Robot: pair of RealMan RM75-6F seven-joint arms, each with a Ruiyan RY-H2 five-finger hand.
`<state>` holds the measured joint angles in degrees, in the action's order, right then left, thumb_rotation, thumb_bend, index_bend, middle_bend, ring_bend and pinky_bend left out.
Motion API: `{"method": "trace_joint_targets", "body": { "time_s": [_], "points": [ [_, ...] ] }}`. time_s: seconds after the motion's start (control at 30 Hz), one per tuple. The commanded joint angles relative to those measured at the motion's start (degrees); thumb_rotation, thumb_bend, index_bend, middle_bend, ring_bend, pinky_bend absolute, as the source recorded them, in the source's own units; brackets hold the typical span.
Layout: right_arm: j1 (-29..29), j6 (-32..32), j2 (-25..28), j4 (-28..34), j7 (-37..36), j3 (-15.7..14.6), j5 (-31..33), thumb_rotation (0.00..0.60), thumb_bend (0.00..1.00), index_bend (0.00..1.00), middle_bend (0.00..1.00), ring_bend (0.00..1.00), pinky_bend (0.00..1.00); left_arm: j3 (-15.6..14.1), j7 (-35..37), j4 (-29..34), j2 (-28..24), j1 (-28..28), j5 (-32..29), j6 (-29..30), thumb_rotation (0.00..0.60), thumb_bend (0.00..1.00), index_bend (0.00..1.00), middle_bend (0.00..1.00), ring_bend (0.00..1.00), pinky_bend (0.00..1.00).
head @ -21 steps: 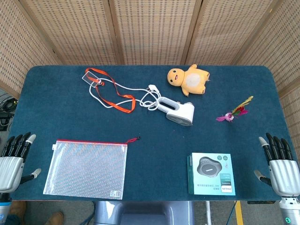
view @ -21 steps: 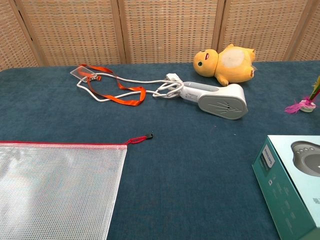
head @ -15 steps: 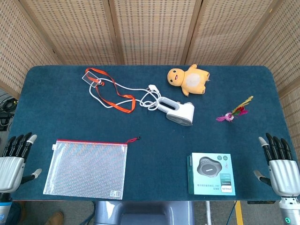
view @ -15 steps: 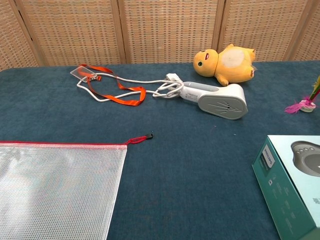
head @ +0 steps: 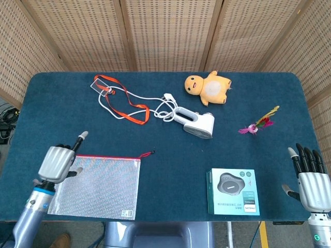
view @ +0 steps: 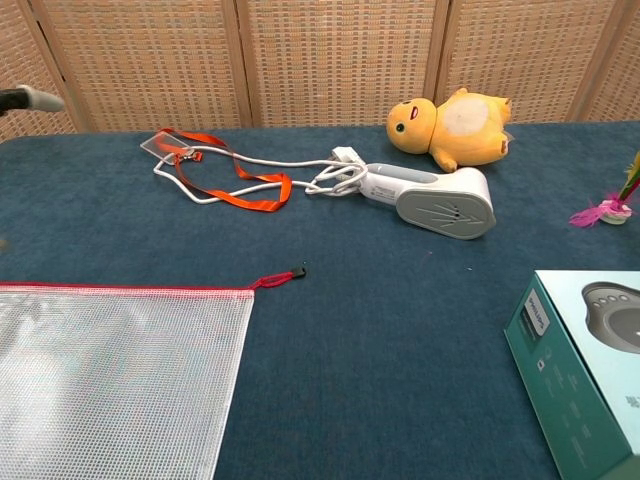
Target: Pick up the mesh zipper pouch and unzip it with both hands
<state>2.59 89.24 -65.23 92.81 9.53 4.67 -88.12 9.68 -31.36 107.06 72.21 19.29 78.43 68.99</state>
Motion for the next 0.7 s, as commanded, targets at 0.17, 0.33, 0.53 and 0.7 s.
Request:
{"method": "trace_joint_targets", "body": {
  "time_s": [0.17, 0.33, 0.53, 0.7],
  "points": [
    [0.3, -0.8, 0.0, 0.1, 0.5, 0.6, 1.6, 0.6, 0.0, 0.0, 0.0, 0.0, 0.0, 8.8, -13.3, -2.8, 14.7, 16.7, -23.3, -10.5, 0.6, 0.28, 0.23, 1.0, 0.96, 1.0],
    [0.4, -1.3, -0.3, -0.3, 1.4, 0.8, 2.7, 0.6, 0.0, 0.0, 0.0, 0.0, 0.0, 9.0, -18.6, -7.7, 21.1, 22.3, -32.6, -9.5, 0.6, 0.36, 0.31, 1.0, 0.98, 1.0],
    [0.8, -2.8, -0.9, -1.4, 1.6, 1.4, 5.2, 0.6, 0.0, 0.0, 0.0, 0.0, 0.0, 9.6, -21.3, -16.4, 28.2, 28.3, -42.5, -9.5, 0.6, 0.41, 0.33, 1.0, 0.98, 1.0],
    [1.0, -3.4, -1.1, -1.9, 1.9, 1.7, 6.2, 0.6, 0.0, 0.0, 0.0, 0.0, 0.0, 9.4, -21.2, -20.3, 30.4, 30.7, -45.1, -9.6, 0.6, 0.4, 0.37, 1.0, 0.98, 1.0]
  ]
}}
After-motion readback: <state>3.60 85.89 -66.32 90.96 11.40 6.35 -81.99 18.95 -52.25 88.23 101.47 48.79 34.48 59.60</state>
